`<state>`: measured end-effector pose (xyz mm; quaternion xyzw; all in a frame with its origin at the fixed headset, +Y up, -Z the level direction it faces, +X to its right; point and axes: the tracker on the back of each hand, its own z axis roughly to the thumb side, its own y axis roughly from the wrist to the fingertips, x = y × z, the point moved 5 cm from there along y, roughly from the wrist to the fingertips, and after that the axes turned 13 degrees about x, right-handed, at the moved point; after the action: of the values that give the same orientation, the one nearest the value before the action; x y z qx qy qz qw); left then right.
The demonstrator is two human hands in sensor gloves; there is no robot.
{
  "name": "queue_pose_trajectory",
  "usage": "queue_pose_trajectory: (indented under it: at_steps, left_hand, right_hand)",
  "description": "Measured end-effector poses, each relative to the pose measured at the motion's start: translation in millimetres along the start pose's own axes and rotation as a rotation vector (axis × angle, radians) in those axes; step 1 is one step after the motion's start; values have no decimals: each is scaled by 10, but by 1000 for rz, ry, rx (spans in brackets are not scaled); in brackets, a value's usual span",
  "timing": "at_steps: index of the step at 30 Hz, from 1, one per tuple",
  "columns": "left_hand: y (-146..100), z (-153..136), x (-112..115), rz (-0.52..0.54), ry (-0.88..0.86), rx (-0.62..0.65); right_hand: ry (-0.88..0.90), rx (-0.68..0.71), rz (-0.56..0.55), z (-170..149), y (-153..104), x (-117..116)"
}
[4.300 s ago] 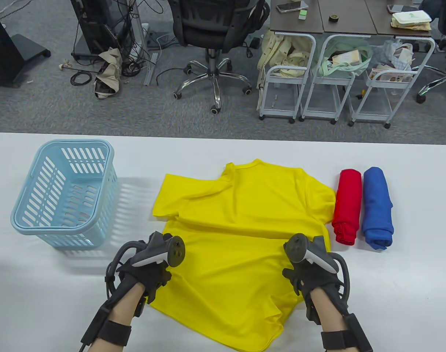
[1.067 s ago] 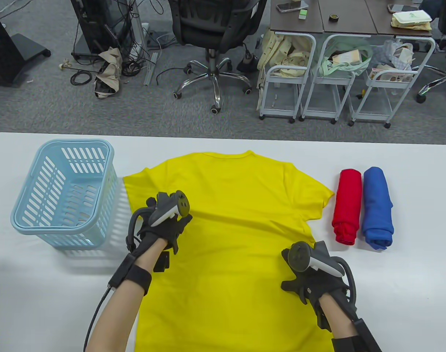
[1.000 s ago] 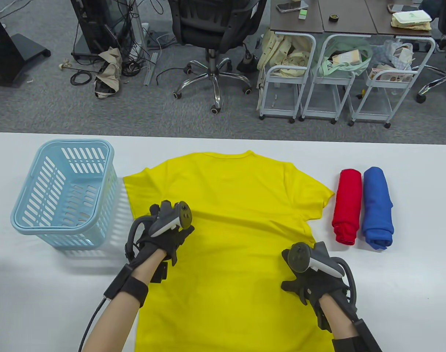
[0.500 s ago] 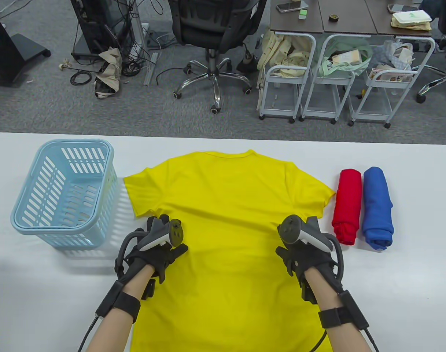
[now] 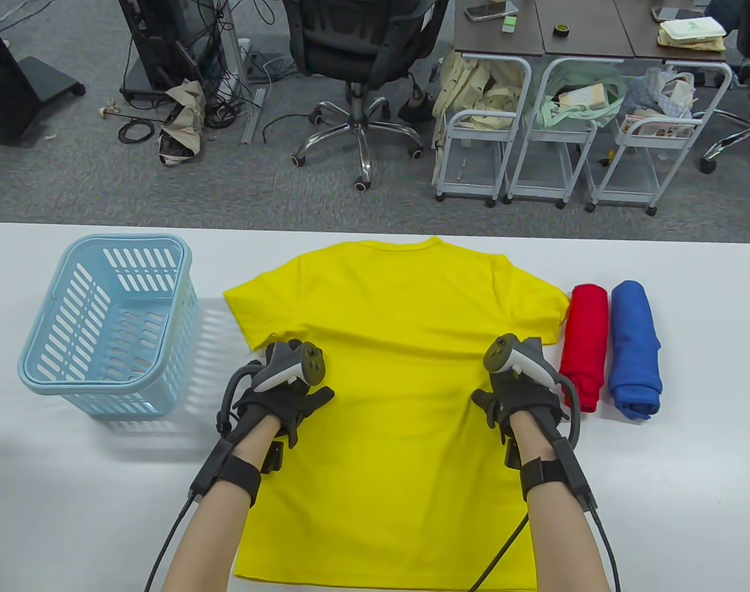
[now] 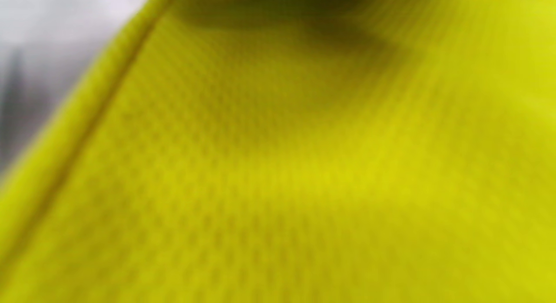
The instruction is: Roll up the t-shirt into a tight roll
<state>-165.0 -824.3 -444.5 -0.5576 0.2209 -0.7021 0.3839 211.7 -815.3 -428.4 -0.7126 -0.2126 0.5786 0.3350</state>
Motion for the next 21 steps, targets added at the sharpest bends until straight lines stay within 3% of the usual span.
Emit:
queue_pose_trajectory:
  at_steps: [4,7,13,16,21]
  left_hand:
    - [-118,72,-177,68,29,29]
    - [-154,-14,-338,126,18,-26]
    - [128,-444,-343,26,-64,-174]
    - [197,-555,-385,38,-107,-183]
    - [198,-718,-456,32,-122,-223]
  right_hand:
    - [-40,-13,-31,77,-38,33]
    - [-147,29,-61,319,-133,-18]
    - [-254,173,-47,786,-408,-380]
    - [-277,150,52,699,-358,-594]
    - [-192,146,41,569,-338,-530]
